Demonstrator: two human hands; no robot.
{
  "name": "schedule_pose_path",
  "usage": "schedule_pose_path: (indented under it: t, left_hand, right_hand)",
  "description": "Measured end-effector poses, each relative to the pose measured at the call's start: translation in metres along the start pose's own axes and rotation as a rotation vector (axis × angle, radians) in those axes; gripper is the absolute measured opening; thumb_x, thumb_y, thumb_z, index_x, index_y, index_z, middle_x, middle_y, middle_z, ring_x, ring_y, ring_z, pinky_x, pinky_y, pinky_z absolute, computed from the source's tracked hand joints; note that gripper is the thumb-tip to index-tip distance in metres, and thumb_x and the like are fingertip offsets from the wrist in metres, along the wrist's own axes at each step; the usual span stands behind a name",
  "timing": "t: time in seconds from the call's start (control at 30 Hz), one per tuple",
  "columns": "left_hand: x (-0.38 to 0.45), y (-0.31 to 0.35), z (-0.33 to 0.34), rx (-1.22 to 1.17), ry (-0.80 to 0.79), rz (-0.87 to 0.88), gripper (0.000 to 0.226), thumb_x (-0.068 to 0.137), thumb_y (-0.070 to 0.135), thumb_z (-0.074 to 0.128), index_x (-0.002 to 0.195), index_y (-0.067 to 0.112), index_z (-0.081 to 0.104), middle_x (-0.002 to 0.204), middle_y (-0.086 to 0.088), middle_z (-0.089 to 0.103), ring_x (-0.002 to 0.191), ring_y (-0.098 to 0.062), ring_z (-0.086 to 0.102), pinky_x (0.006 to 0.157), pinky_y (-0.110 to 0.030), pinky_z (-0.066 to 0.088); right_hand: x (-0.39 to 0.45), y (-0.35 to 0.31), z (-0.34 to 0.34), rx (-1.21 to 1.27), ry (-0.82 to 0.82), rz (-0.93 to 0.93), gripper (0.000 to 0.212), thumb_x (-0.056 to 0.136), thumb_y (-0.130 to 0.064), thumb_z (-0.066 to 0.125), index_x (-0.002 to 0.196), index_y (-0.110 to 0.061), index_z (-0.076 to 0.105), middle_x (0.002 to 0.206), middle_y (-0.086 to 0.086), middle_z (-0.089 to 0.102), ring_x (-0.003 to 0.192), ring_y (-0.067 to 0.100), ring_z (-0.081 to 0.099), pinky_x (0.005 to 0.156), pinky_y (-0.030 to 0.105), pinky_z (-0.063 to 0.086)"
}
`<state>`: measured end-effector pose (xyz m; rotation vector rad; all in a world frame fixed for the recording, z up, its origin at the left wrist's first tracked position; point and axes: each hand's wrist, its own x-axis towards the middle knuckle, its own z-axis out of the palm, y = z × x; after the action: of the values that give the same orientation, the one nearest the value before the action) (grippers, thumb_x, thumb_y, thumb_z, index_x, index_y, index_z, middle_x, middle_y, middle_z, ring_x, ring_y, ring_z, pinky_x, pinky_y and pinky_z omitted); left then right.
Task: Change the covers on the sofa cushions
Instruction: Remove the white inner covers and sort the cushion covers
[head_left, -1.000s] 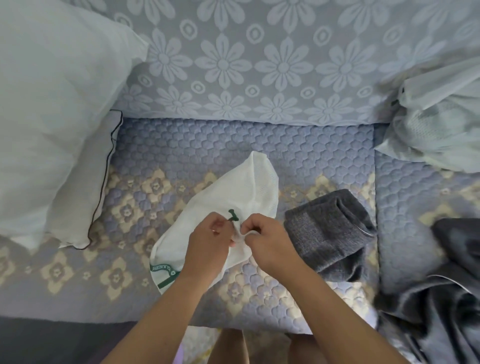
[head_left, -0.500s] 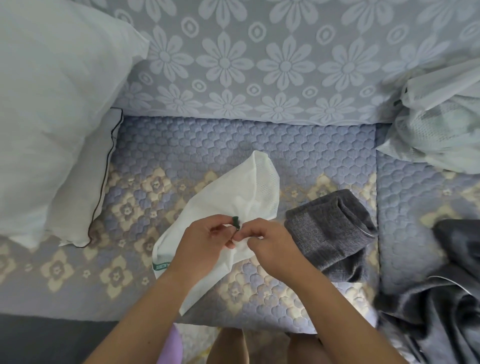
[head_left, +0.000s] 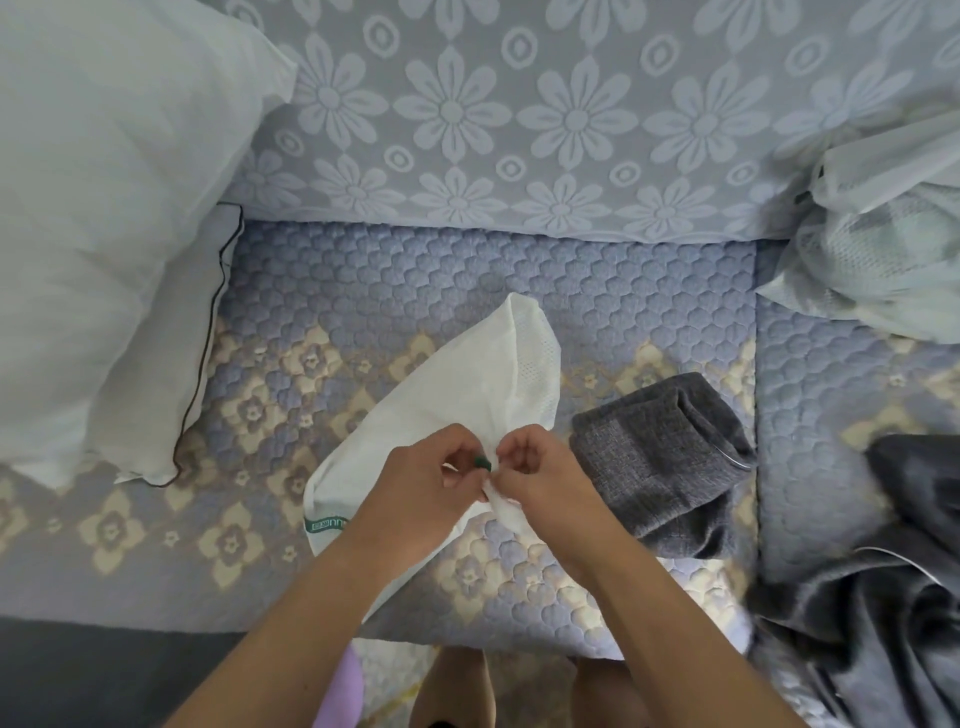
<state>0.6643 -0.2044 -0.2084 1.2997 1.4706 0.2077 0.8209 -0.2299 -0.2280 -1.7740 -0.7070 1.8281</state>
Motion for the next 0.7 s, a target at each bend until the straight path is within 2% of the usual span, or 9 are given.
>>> schedule_pose_path:
  t: [0.07,0.13,0.2,0.27,0.33,0.43,0.53,0.63,0.7]
  left_hand:
    - [-0.002,-0.003,0.002,0.005,0.046,-0.01,0.02,0.089,0.008,0.07,0.081,0.023,0.061,0.076,0.009,0.069,0.071,-0.006,0.069,0.07,-0.021,0.055]
    - [-0.004,-0.006,0.003,-0.086,0.063,-0.043,0.018,0.087,0.007,0.07,0.079,0.018,0.059,0.074,0.002,0.069,0.073,-0.017,0.071,0.077,-0.041,0.061]
    - [-0.005,-0.007,0.005,-0.215,0.078,-0.097,0.018,0.089,0.0,0.066,0.078,0.01,0.057,0.074,-0.007,0.07,0.073,-0.023,0.073,0.081,-0.047,0.061]
    - [-0.007,-0.007,0.008,-0.239,0.088,-0.116,0.015,0.093,0.0,0.064,0.08,0.005,0.058,0.076,-0.009,0.071,0.073,-0.02,0.074,0.081,-0.042,0.062]
    - [-0.008,-0.005,0.012,-0.218,0.089,-0.122,0.014,0.097,0.006,0.062,0.083,0.004,0.06,0.077,-0.007,0.072,0.072,-0.019,0.073,0.08,-0.039,0.061]
    - [-0.005,0.0,0.016,-0.197,0.118,-0.148,0.023,0.101,0.016,0.057,0.08,0.006,0.057,0.069,-0.005,0.069,0.062,-0.018,0.065,0.071,-0.034,0.055]
    - [0.0,0.004,0.024,-0.237,0.156,-0.174,0.03,0.101,0.022,0.057,0.076,0.007,0.05,0.061,-0.006,0.058,0.057,-0.018,0.051,0.064,-0.038,0.045]
    - [0.003,-0.005,0.04,-0.304,0.212,-0.279,0.031,0.1,0.026,0.057,0.073,0.014,0.045,0.064,-0.005,0.049,0.063,-0.021,0.046,0.063,-0.039,0.04]
    - [0.001,-0.034,0.043,-0.314,0.309,-0.453,0.029,0.099,0.024,0.054,0.074,0.016,0.043,0.069,-0.004,0.049,0.067,-0.022,0.048,0.065,-0.039,0.042]
  right_hand:
    - [0.004,0.007,0.0,0.073,-0.045,0.112,0.025,0.087,-0.022,0.073,0.11,-0.026,0.063,0.109,-0.002,0.066,0.097,0.014,0.066,0.09,0.032,0.054]
    - [0.006,0.011,0.0,0.106,-0.126,0.174,0.03,0.088,-0.036,0.071,0.113,-0.019,0.07,0.112,0.006,0.073,0.105,0.02,0.069,0.099,0.04,0.051]
    - [0.008,0.016,-0.001,0.133,-0.157,0.194,0.038,0.088,-0.041,0.07,0.107,-0.009,0.074,0.109,0.017,0.074,0.101,0.029,0.067,0.093,0.039,0.051]
    - [0.008,0.019,-0.001,0.192,-0.112,0.193,0.038,0.086,-0.036,0.073,0.104,-0.003,0.072,0.109,0.024,0.071,0.095,0.036,0.066,0.086,0.04,0.051]
    - [0.008,0.018,-0.002,0.16,-0.004,0.117,0.022,0.088,-0.025,0.075,0.098,-0.006,0.071,0.102,0.021,0.071,0.086,0.026,0.066,0.079,0.035,0.051]
    - [0.001,0.007,0.003,-0.238,0.264,-0.183,0.015,0.088,-0.023,0.075,0.081,-0.018,0.063,0.076,0.001,0.063,0.069,0.007,0.054,0.065,0.019,0.043]
    - [-0.008,-0.004,0.014,-0.484,0.347,-0.38,0.013,0.096,-0.023,0.065,0.091,-0.019,0.054,0.072,-0.008,0.056,0.067,0.012,0.053,0.06,0.026,0.042]
    - [-0.01,-0.009,0.015,-0.477,0.456,-0.279,0.011,0.102,-0.023,0.055,0.097,-0.016,0.049,0.078,-0.002,0.059,0.071,0.019,0.059,0.06,0.033,0.045]
    - [-0.007,-0.02,-0.003,-0.292,0.588,-0.135,0.01,0.103,-0.022,0.053,0.103,-0.012,0.05,0.081,-0.002,0.059,0.07,0.016,0.06,0.056,0.026,0.046]
